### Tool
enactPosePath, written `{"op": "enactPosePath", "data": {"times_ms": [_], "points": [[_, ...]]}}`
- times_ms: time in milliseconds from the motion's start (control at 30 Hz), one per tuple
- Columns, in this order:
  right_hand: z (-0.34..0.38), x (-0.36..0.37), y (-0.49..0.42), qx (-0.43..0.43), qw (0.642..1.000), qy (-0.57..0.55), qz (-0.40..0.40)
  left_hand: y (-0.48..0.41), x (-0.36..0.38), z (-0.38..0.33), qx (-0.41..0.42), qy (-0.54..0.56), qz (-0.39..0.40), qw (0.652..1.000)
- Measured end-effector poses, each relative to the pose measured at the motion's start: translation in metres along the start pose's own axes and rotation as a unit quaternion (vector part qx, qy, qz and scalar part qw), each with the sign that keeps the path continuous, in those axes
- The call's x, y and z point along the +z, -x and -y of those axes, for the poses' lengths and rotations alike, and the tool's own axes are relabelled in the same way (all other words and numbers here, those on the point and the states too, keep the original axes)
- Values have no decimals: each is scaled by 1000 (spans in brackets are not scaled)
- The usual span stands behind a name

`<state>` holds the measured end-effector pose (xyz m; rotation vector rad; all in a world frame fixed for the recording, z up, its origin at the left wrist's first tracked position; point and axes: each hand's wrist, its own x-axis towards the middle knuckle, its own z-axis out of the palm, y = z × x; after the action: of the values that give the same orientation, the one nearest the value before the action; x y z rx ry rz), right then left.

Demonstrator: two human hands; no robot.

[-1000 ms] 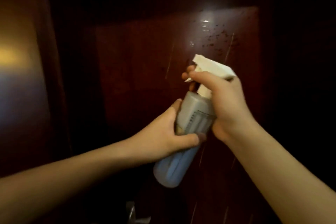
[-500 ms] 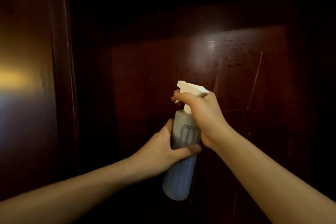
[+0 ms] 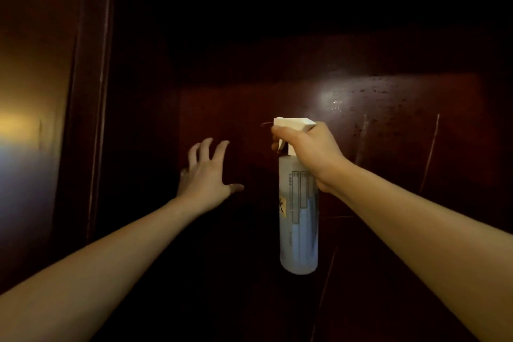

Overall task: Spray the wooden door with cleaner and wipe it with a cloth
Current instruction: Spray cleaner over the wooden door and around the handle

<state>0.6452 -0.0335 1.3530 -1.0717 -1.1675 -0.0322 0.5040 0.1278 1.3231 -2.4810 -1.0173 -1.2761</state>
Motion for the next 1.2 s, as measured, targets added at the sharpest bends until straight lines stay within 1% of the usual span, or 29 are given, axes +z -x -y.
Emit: {"op": "enactPosePath", "data": {"times_ms": [33,100,167,233,367,433,500,633,833,967,1067,1200], "points": [[-1,2,-7,-6,1000,8,-2,-9,-1,1,-14,-4,5,1000],[-3,7,-18,-15,1000,21,-4,-21,1,5,-40,-12,39,998],[-7,13,-30,-17,999,33,-5,-25,9,9,-45,-58,63,995],[-12,13,-39,-16,999,37,-10,-27,17,11,-34,-104,56,992],[-20,-2,-46,-20,998,43,-34,-28,17,11,-35,-96,44,994],[-22,-23,-45,-18,997,54,-58,-32,18,6,-21,-83,29,996],[-24,-52,-43,-12,995,65,-77,-36,24,-6,15,-79,9,997],[-24,-108,-37,-13,986,105,-130,-41,39,-53,82,-85,3,993],[-23,-178,-26,-22,980,166,-111,-49,62,-130,141,-88,-1,986],[-30,-204,-23,-5,976,196,-99,-50,76,-163,129,-106,-3,986],[-37,-221,-19,10,973,214,-86,-51,79,-170,112,-109,-10,988],[-50,-252,-13,17,969,213,-123,-49,79,-175,96,-100,-1,990]]}}
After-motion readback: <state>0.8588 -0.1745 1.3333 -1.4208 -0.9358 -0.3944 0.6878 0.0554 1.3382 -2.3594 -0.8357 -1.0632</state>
